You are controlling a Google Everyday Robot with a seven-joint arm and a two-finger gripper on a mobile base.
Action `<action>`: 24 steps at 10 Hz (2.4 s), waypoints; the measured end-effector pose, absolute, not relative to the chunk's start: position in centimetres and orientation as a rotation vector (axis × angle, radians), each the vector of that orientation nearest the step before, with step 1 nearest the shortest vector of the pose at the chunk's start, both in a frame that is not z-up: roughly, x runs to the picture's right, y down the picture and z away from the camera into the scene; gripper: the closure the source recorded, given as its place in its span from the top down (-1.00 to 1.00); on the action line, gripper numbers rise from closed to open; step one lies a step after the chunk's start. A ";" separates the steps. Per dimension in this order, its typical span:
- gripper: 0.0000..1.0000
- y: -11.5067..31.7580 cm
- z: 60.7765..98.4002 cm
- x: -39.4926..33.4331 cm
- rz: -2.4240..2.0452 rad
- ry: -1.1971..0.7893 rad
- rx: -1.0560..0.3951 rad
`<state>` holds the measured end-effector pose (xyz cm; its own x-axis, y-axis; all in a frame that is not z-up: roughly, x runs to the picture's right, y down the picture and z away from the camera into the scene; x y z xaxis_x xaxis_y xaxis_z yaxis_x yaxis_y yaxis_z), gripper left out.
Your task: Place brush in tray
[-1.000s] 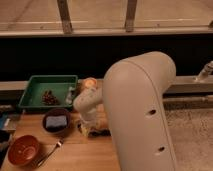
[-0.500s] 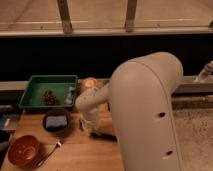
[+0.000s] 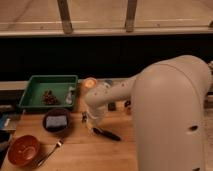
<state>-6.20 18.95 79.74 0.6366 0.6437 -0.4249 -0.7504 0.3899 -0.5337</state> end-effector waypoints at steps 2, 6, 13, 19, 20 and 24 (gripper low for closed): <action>-1.00 14.2 78.9 -5.4 0.900 0.104 -0.717; -1.00 4.0 77.7 -4.6 0.848 0.065 -0.597; -1.00 -8.4 77.8 -12.2 0.734 -0.233 -0.539; -1.00 -8.2 78.3 -12.2 0.723 -0.231 -0.554; -1.00 -8.1 78.9 -12.7 0.704 -0.232 -0.560; -1.00 -10.3 80.7 -19.4 0.563 -0.291 -0.587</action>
<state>-19.36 -10.32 80.69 0.8111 0.5760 0.1013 -0.4154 0.6893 -0.5936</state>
